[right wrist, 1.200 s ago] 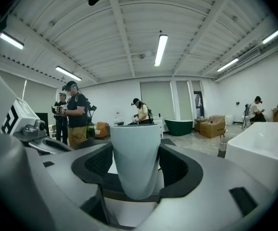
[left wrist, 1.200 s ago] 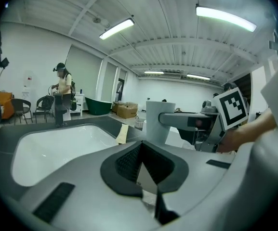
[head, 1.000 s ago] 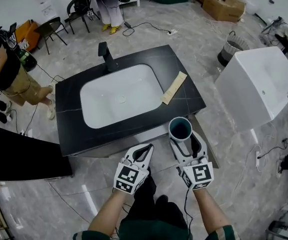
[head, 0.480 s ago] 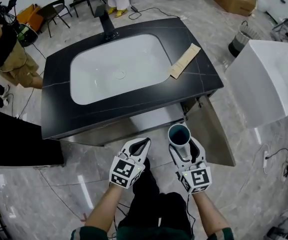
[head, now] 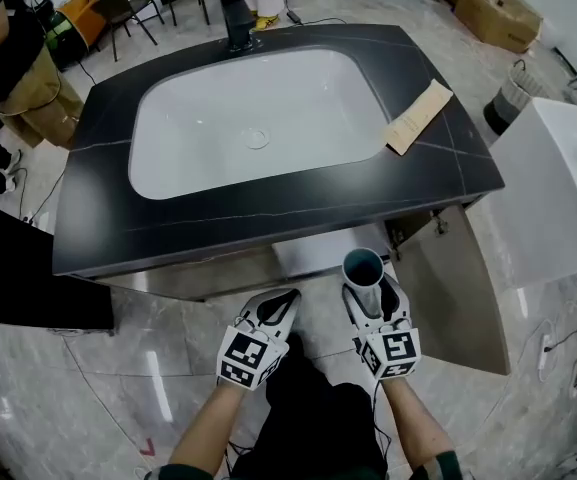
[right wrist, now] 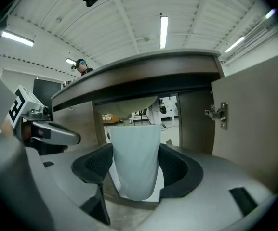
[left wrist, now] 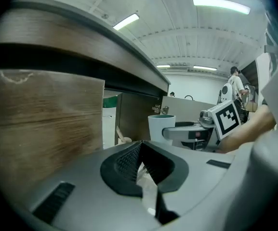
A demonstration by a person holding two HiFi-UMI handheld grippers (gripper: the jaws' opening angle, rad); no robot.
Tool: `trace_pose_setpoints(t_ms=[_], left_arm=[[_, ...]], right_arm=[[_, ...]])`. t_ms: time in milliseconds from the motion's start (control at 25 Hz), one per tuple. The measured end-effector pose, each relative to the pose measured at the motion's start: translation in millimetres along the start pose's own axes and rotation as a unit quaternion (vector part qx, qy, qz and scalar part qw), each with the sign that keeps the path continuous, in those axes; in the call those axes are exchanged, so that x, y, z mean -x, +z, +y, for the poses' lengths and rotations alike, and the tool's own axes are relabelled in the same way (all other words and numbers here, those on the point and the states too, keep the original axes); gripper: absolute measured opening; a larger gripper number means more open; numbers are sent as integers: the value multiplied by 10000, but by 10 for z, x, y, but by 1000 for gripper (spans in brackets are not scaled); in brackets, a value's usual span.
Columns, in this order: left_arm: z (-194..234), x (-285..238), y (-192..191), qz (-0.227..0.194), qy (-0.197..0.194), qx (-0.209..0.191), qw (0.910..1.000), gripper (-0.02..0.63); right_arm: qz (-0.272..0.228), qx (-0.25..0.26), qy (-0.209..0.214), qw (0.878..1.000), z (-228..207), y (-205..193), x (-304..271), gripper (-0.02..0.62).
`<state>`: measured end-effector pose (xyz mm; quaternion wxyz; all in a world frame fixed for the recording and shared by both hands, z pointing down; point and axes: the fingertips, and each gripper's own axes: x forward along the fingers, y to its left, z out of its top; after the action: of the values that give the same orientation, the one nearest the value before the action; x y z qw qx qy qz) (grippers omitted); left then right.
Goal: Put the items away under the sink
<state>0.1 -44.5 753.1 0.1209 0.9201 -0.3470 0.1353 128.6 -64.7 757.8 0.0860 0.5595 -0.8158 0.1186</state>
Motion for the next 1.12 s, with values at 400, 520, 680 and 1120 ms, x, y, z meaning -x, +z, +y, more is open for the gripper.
trace_pose_setpoints(t_ms=[400,520,680,1120], left_arm=[[431,-299,-713,-359,61,303,9989,9],[516,-407,-925,-385,56,154,9991,9],[607,-480,-1212,-325,72,17,9994,9],[835,-264,-1625,-181,261,49,9995,9]], right_arm=[[-246,-100,-61,9996,-380,-675,-984,334],[-259,-62,-95,9996,-511,-863,-1296,333],[-187,-85,-122,9997,-680,-1134,-1728,333],[-44,-134,-89,9999,-951,-1387,-2730,333]])
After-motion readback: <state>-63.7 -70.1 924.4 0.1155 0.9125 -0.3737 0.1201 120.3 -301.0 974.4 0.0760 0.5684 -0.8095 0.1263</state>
